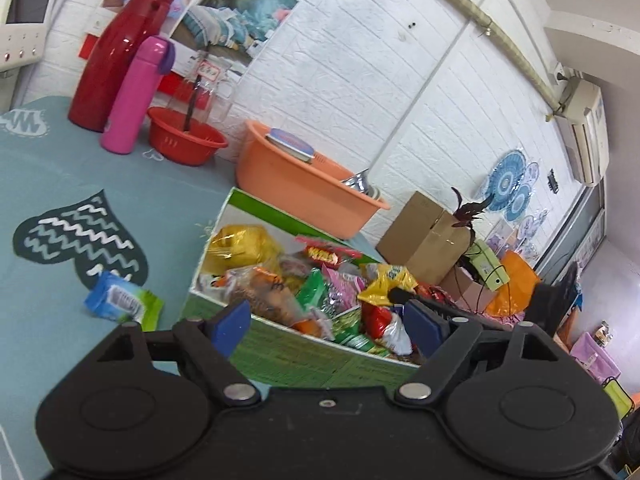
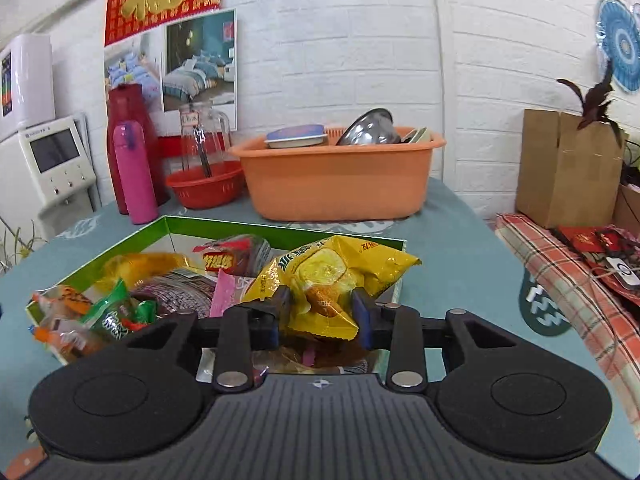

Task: Organize snacks
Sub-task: 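Carry the red-white-blue bag into the box and open both grippers, then lower both grippers to the blue-green packet and grasp it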

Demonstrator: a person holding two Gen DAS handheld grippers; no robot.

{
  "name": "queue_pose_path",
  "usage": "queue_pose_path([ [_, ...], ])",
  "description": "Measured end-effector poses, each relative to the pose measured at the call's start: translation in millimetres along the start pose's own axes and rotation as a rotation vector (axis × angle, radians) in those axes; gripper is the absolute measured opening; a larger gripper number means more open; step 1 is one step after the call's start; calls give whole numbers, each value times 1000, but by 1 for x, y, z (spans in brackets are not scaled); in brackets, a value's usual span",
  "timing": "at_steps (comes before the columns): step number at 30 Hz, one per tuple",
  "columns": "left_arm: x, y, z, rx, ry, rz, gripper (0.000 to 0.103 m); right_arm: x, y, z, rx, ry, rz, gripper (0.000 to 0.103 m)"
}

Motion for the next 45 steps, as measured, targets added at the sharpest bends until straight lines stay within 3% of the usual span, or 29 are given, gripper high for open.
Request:
queue_pose_path([
  [3,0,1,3,-10,-10,6,103,13,-4,10,-79,10,21,63],
  [4,-1,2,3,-13,-9,7,103,16,-4,12,-100,6,33,70],
  [6,-5,5,3,-7,-6,7,103,15,-4,12,-111,16,50,74],
  [10,-13,12,7,10,-30,8,103,-16,-1,7,-85,36,-22,103],
  [13,-20,20,16,12,-56,26,103,-47,4,16,-76,11,-78,103],
  [18,-31,25,43,-1,-137,23,103,-86,17,51,-64,-128,-118,103],
  [24,-27,-1,89,-13,-266,-35,103,-95,38,94,-77,-234,-77,103],
  [32,14,-26,135,-153,-292,11,103,-91,57,117,-85,-278,-10,103],
  [33,20,-26,135,-142,-291,21,95,-91,59,119,-84,-280,-4,103],
  [35,30,-23,137,-120,-306,51,61,-91,63,122,-86,-281,9,103],
  [36,34,-18,139,-122,-302,80,19,-91,65,124,-88,-283,16,103],
  [37,35,-13,138,-132,-284,101,13,-92,66,125,-90,-286,19,103],
  [41,9,6,118,-92,-227,110,7,-100,71,131,-101,-315,26,103],
  [42,0,15,111,-88,-204,127,1,-102,74,134,-105,-325,38,103],
  [45,-20,53,90,-110,-108,227,0,-105,83,143,-114,-364,71,103],
])
Point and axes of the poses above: each gripper's, at about its wrist camera, not at the fingertips, and x roughly the way its jaws point, z to its left, y to its underside, the point moved 9 cm from there along x, roughly the way its jaws point, and after that the axes turned 1 degree about -x, right-handed, at the moved point
